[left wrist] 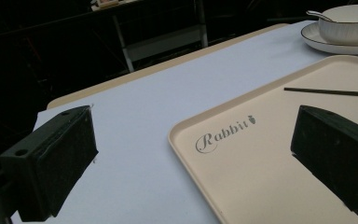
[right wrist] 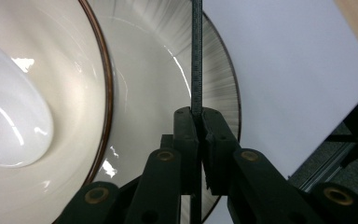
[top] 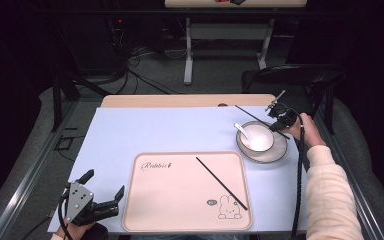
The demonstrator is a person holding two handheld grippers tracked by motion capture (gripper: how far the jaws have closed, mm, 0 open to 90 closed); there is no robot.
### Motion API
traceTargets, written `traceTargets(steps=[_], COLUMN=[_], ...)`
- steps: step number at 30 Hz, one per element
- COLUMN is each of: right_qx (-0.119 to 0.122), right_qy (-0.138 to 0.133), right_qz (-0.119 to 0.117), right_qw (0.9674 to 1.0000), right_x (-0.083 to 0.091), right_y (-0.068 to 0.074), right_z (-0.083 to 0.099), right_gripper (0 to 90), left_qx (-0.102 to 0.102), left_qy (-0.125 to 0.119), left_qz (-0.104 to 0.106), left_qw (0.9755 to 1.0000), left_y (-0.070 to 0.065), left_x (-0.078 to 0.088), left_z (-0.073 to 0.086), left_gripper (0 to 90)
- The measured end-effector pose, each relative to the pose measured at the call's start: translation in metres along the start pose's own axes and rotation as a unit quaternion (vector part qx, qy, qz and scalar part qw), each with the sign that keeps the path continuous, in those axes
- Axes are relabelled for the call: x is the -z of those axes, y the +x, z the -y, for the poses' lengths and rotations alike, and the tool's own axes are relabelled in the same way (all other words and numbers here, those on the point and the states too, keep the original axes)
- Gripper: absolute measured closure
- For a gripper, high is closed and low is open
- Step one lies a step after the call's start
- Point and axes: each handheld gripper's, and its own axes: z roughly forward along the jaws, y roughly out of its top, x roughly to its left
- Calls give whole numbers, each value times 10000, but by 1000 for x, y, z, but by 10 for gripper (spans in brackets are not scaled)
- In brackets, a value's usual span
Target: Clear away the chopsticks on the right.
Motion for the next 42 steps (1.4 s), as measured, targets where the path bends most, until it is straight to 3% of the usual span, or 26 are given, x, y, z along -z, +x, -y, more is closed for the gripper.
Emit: traceTargets(steps=[6,9,11,13,14,23,28,33,34,35,36,42], right_qx=[-157,-292,-152,-318,-251,-632,-705,-705,-675,-675,-629,-481], right_qy=[-122,-165,-262,-308,-334,-469,-497,-497,-549,-549,-580,-529], right_qz=[179,258,361,390,408,301,247,247,62,62,7,-134], right_qw=[9996,9991,9989,9983,9983,9964,9960,9960,9962,9962,9963,9973], right_x=[30,46,57,67,72,102,110,110,114,114,113,105], right_y=[7,17,23,32,35,69,88,88,121,121,133,157], right_z=[-2,-4,-6,-8,-9,-8,-6,-6,2,2,5,7], right_gripper=[853,852,853,852,853,852,853,852,852,852,853,852], left_qx=[-9,-10,1,-5,-4,20,19,2,2,11,3,-4], left_qy=[3,0,-3,-3,-5,-10,-19,-12,-12,-15,-7,-34], left_qz=[2,2,-2,2,1,-7,-15,-6,-6,-12,-8,-21], left_qw=[10000,10000,10000,10000,10000,10000,10000,10000,10000,10000,10000,10000], left_y=[0,0,0,0,0,0,0,0,0,0,0,0], left_x=[0,0,0,0,0,0,1,1,1,1,1,2], left_z=[0,0,0,0,0,0,0,0,0,0,0,0], left_gripper=[0,0,0,0,0,0,0,0,0,0,0,0])
